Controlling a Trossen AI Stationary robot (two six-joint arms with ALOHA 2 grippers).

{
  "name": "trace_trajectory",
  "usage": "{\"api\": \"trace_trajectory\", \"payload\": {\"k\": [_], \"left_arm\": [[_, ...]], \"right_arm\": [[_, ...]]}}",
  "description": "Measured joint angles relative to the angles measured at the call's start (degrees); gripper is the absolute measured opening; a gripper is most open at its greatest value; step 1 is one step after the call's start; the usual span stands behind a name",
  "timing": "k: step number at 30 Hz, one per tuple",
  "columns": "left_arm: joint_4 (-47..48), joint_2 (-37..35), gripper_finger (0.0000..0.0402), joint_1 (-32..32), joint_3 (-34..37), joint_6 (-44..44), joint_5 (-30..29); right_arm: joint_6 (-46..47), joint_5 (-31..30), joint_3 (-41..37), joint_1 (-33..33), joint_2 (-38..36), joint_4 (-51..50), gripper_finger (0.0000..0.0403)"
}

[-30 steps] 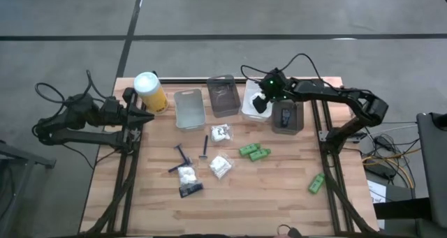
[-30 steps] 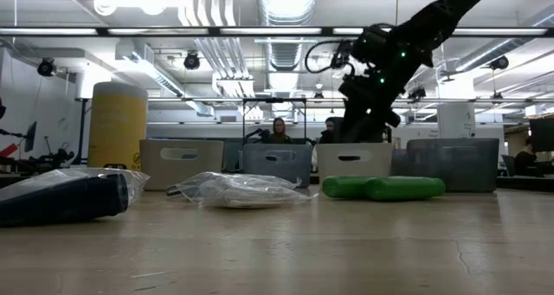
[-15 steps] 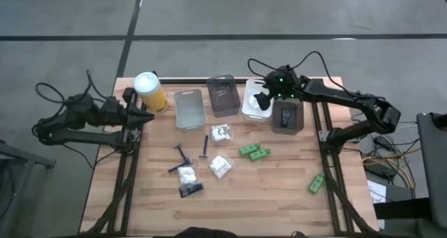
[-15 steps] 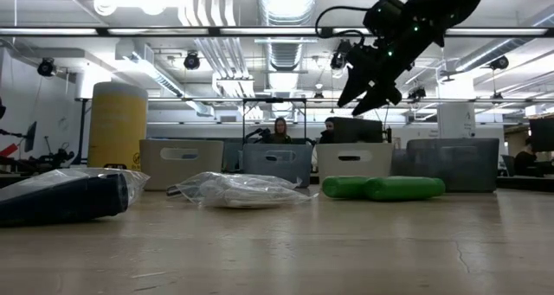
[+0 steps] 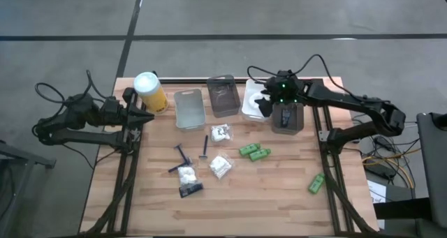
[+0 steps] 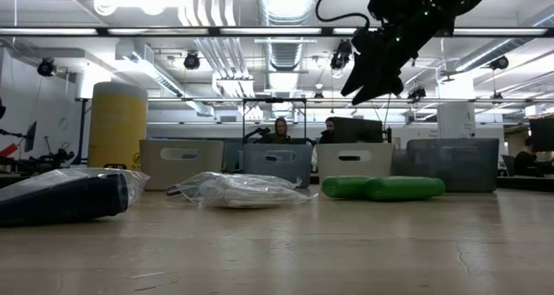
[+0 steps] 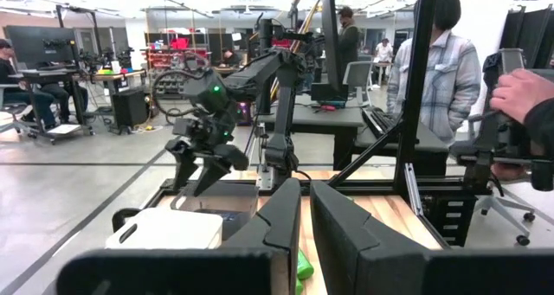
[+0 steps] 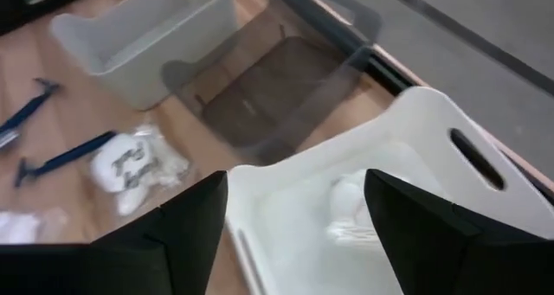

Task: Pick & Place Travel size toiletries
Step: Put the white cotton pack into the white bin

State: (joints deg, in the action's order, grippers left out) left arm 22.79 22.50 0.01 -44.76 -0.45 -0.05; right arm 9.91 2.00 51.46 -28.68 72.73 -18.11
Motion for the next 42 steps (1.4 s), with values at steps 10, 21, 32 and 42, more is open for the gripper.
{"api": "trace_trajectory", "payload": {"k": [10,21,32,42], "left_arm": [[0.01,-0.02,0.0035,0.01,-0.02,0.00,0.00],[0.00,-0.01,0.0035,0.01,0.00,0.01,0.00],[0.01,-0.02,0.0035,0.00,0.00,0.00,0.00],[0.02,0.00,0.0035,0.01,-0.02,0.00,0.00]], "right_arm": [[0.44,1.55,-1.58,7.33,-2.71,-1.92,0.0243],[0.26,1.53,-2.86,16.16,-5.61,-4.65,0.0259],[-3.62,1.49,-2.88,23.89,-5.09,-5.95,0.0271],[-7.17,1.38,-3.17,31.25,-3.30,-13.23,0.0235]]}}
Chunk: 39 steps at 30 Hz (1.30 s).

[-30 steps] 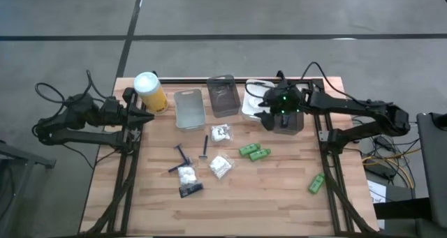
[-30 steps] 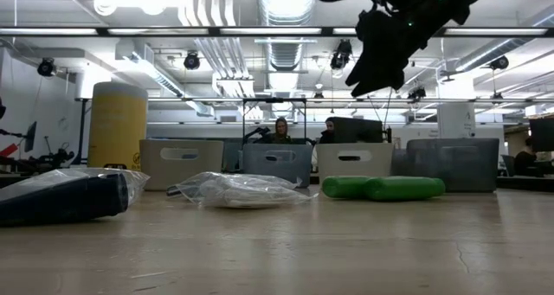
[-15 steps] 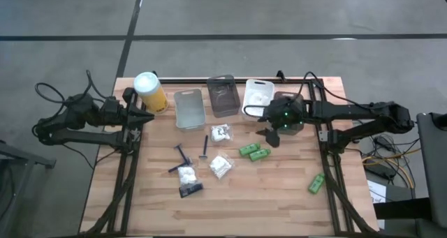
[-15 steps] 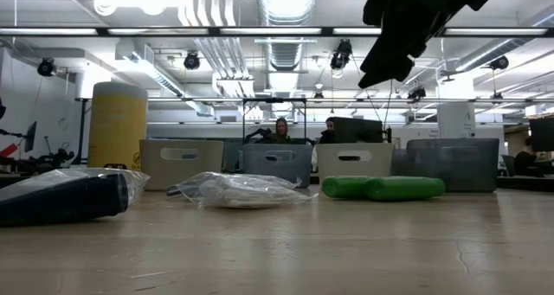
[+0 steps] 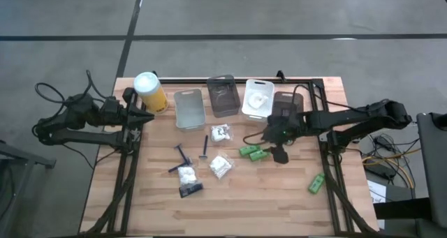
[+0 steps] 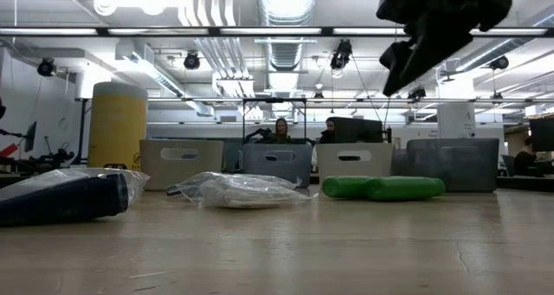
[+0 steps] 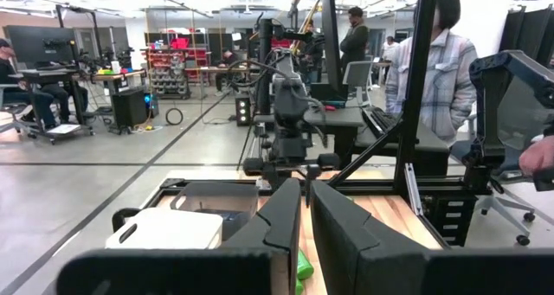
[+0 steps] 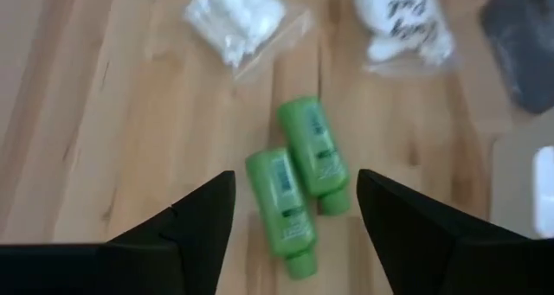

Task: Pick & Place Travel size toiletries
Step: Put the white cotton pack into the white bin

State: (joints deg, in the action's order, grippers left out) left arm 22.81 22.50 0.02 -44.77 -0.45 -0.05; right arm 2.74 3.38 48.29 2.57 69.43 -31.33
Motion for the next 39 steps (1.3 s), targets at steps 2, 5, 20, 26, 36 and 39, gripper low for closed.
{"api": "trace_trajectory", "payload": {"k": [2,5,20,26,36,39], "left_arm": [[0.00,-0.01,0.0035,0.01,0.00,0.00,0.00],[0.00,-0.01,0.0035,0.02,0.01,0.00,0.00],[0.00,-0.01,0.0035,0.01,0.01,0.00,0.00],[0.00,-0.02,0.0035,0.02,0.02,0.00,0.00],[0.00,-0.02,0.0035,0.00,0.02,0.00,0.00],[0.00,0.00,0.0035,0.02,0.02,0.00,0.00]], "right_arm": [[0.02,-0.04,-0.65,0.71,0.77,-0.35,0.0229],[0.10,-0.05,-1.39,1.32,2.42,0.09,0.0222],[0.24,0.07,-2.25,2.58,11.17,0.92,0.0256],[1.61,0.04,-2.25,3.42,11.63,3.39,0.0274],[0.07,-0.04,-5.12,4.72,11.34,3.05,0.0296],[0.15,-0.04,-5.86,4.77,11.34,3.01,0.0299]]}}
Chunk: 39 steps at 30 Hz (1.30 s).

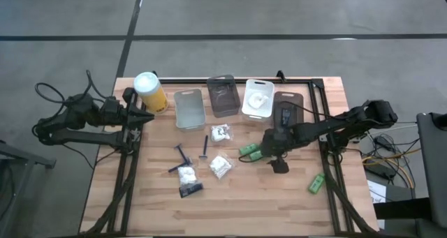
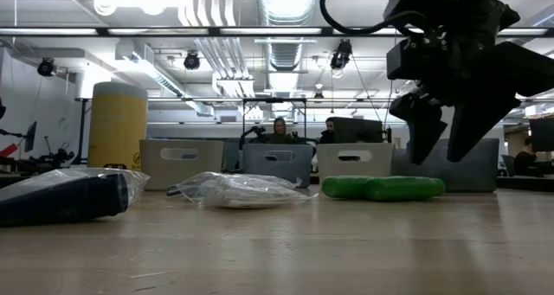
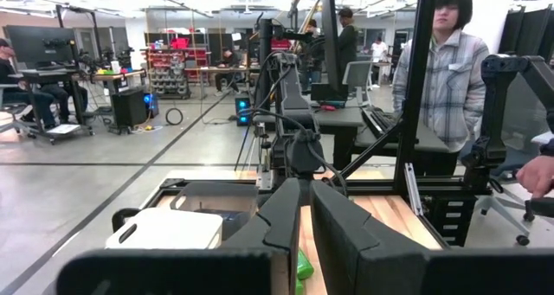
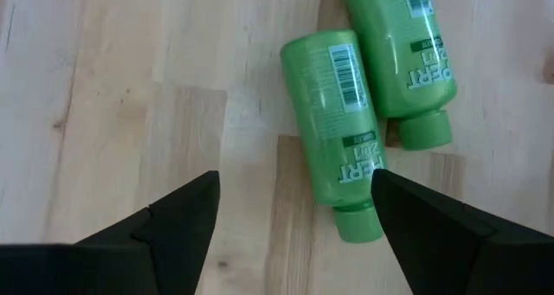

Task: Pick & Place Travel size toiletries
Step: Put the white cotton pack into the white bin

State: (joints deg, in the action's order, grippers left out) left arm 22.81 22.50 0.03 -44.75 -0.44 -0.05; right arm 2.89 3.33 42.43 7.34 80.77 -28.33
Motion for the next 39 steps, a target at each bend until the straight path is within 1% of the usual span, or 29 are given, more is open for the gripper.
{"api": "trace_trajectory", "payload": {"k": [5,11,17,20,24,28,29,31,34,36,39], "left_arm": [[0.00,-0.01,0.0035,0.00,-0.02,0.00,0.00],[0.00,0.00,0.0035,0.00,-0.02,0.00,0.00],[0.00,-0.02,0.0035,0.00,0.00,0.02,0.00],[-0.01,0.00,0.0035,-0.01,-0.01,0.01,0.00],[-0.02,0.00,0.0035,0.00,0.00,0.00,0.00],[-0.01,-0.02,0.0035,0.00,-0.02,0.00,0.00],[-0.01,-0.02,0.0035,0.00,-0.01,0.00,0.00],[0.00,-0.01,0.0035,-0.01,-0.01,0.00,0.00],[0.00,-0.01,0.0035,0.00,-0.01,0.00,0.00],[-0.02,-0.02,0.0035,0.00,-0.02,0.02,0.00],[0.00,-0.02,0.0035,0.00,-0.01,0.00,0.00]], "right_arm": [[0.13,0.08,0.16,0.32,0.00,0.19,0.0293],[0.06,0.11,0.29,0.32,-0.02,0.27,0.0271],[-0.05,-0.30,-0.74,1.81,-0.02,0.60,0.0248],[-0.02,-0.31,-1.75,2.52,-1.02,3.91,0.0238],[0.11,-0.31,-5.10,2.55,-5.36,9.22,0.0228],[0.13,-0.30,-9.94,1.92,-11.87,14.93,0.0221],[0.61,-0.29,-11.40,1.64,-13.70,16.67,0.0220],[4.60,-0.33,-14.46,0.93,-17.61,20.23,0.0219],[10.10,-0.31,-19.11,-0.31,-23.42,27.20,0.0223],[10.63,-0.39,-22.12,-1.07,-26.80,31.67,0.0229],[8.80,-0.45,-26.00,-1.71,-30.85,37.41,0.0239]]}}
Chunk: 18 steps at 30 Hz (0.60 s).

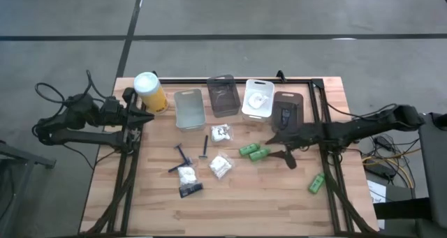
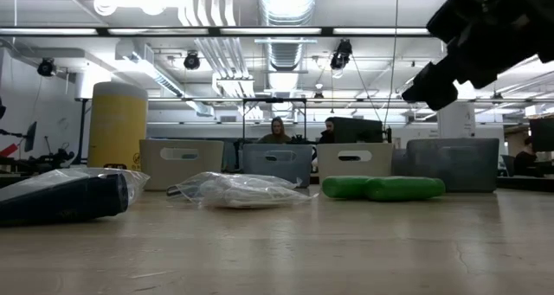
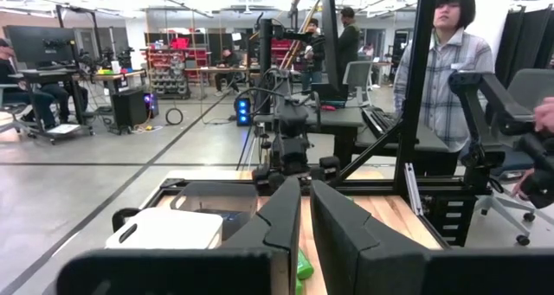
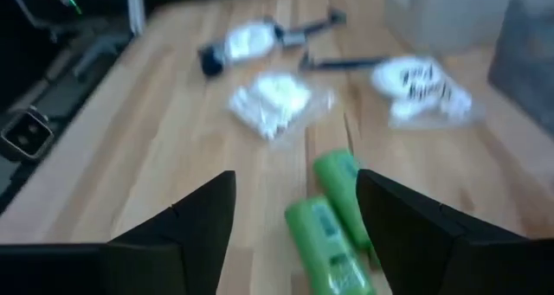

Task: Pick & Place Travel size toiletries
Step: Put the white cotton pack into the white bin

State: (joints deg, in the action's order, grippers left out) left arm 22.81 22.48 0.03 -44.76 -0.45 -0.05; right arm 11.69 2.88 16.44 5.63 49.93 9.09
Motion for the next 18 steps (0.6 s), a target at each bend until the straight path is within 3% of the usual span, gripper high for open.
{"api": "trace_trajectory", "payload": {"k": [11,18], "left_arm": [[-0.02,0.01,0.0035,-0.01,0.00,0.01,0.00],[-0.01,0.02,0.0035,-0.01,-0.01,0.02,0.00]], "right_arm": [[-2.86,-0.03,-14.00,-3.04,-10.43,18.13,0.0274],[-8.92,-2.64,-15.97,-3.82,-16.60,18.69,0.0296]]}}
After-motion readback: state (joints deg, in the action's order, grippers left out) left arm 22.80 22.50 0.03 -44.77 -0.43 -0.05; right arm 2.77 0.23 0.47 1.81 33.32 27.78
